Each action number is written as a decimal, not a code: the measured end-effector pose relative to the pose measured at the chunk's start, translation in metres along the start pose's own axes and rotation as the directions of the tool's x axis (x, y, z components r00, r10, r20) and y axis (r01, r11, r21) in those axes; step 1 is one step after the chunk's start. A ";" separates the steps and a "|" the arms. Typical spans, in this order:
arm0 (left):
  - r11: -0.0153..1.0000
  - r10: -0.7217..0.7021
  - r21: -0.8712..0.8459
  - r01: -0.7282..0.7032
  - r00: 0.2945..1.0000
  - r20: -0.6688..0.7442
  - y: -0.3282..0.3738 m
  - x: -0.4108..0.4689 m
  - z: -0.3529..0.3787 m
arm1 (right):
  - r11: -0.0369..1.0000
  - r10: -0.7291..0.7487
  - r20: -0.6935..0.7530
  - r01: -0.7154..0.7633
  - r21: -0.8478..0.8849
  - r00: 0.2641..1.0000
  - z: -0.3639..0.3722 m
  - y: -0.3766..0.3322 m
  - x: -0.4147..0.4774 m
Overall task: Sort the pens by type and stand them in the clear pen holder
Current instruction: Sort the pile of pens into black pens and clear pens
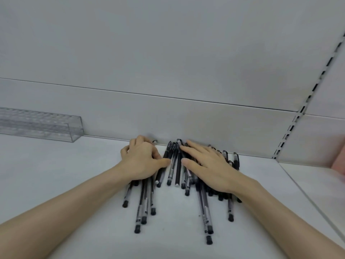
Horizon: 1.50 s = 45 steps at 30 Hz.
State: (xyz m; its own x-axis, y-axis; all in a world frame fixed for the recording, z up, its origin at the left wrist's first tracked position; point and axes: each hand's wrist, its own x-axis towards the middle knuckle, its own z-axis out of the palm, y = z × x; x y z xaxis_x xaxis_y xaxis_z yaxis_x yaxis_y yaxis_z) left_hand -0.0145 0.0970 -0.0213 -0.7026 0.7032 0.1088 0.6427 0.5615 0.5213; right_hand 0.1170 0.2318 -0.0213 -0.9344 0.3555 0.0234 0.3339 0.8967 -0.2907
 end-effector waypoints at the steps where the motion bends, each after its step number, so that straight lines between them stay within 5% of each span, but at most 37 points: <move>1: 1.000 0.001 -0.024 -0.002 0.999 -0.034 0.000 -0.001 0.000 | 1.000 -0.001 -0.042 0.001 0.020 0.999 0.001 0.001 0.001; 5: 0.945 0.115 -0.280 -0.171 0.972 -0.203 0.002 -0.005 -0.005 | 0.927 0.054 -0.297 0.062 0.369 0.953 -0.008 -0.007 0.001; 8: 0.804 0.334 -0.496 -0.329 0.939 -0.080 0.013 -0.015 -0.005 | 0.705 0.097 -0.223 0.091 0.704 0.970 -0.018 -0.018 0.000; 10: 0.795 0.420 -0.464 -0.390 0.906 -0.041 0.014 -0.017 0.000 | 0.631 0.128 -0.228 0.098 0.769 0.965 -0.020 -0.021 0.000; 13: 0.812 0.503 -0.287 -0.509 0.859 -0.097 0.008 -0.009 -0.004 | 0.380 0.265 -0.228 0.116 0.918 0.937 -0.032 -0.021 -0.005; 16: 0.784 0.620 -0.043 -0.619 0.779 0.096 0.003 -0.005 -0.006 | 0.266 0.357 -0.216 0.123 0.956 0.909 -0.041 -0.015 -0.013; 18: 0.781 0.605 0.052 -0.623 0.774 0.185 -0.001 -0.005 -0.005 | 0.246 0.362 -0.190 0.103 0.964 0.913 -0.036 -0.014 -0.016; 25: 0.851 0.525 -0.020 -0.525 0.851 -0.002 -0.015 -0.007 -0.007 | 0.289 0.298 -0.133 0.043 0.956 0.945 -0.017 -0.016 -0.019; 31: 0.858 0.466 0.244 -0.453 0.885 0.006 0.002 -0.015 0.006 | 0.309 0.276 -0.152 0.063 0.949 0.949 -0.016 -0.019 -0.020; 45: 0.982 0.167 0.077 -0.170 0.985 0.052 0.013 -0.012 0.006 | 0.242 0.303 -0.123 0.049 0.969 0.945 -0.012 -0.020 -0.018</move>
State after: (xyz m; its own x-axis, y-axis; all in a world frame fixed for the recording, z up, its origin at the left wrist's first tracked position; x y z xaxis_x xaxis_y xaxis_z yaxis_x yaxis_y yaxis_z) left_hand 0.0038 0.0981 -0.0207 -0.5686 0.8089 0.1497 0.7747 0.4652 0.4283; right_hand 0.1284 0.2107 -0.0049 -0.7663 0.6404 0.0518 -0.0849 -0.0210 -0.9962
